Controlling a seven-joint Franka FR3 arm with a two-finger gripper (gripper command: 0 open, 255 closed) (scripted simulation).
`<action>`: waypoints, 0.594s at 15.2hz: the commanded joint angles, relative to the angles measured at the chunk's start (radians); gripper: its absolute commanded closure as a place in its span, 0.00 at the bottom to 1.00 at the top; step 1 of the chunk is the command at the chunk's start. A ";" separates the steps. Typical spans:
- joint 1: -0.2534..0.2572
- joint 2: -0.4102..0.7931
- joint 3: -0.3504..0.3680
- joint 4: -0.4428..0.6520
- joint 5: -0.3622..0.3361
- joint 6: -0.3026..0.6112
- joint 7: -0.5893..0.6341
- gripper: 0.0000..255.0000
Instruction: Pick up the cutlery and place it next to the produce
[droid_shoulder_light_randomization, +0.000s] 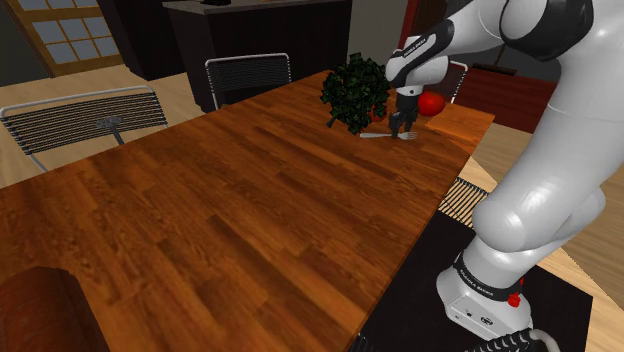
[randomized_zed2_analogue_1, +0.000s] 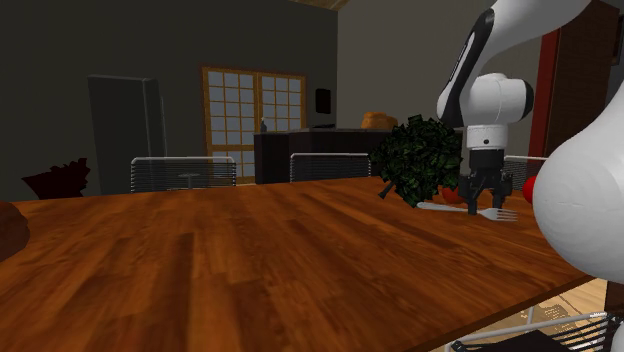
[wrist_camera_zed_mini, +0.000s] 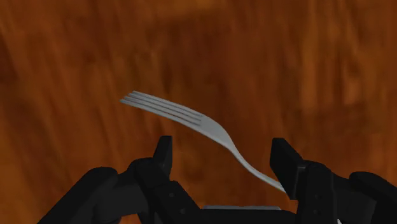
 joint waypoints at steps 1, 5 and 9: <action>0.000 0.001 -0.001 -0.001 0.000 0.007 0.001 0.00; 0.000 -0.013 -0.001 0.016 -0.004 -0.025 0.002 0.00; 0.004 -0.052 -0.001 0.068 -0.012 -0.114 0.008 0.00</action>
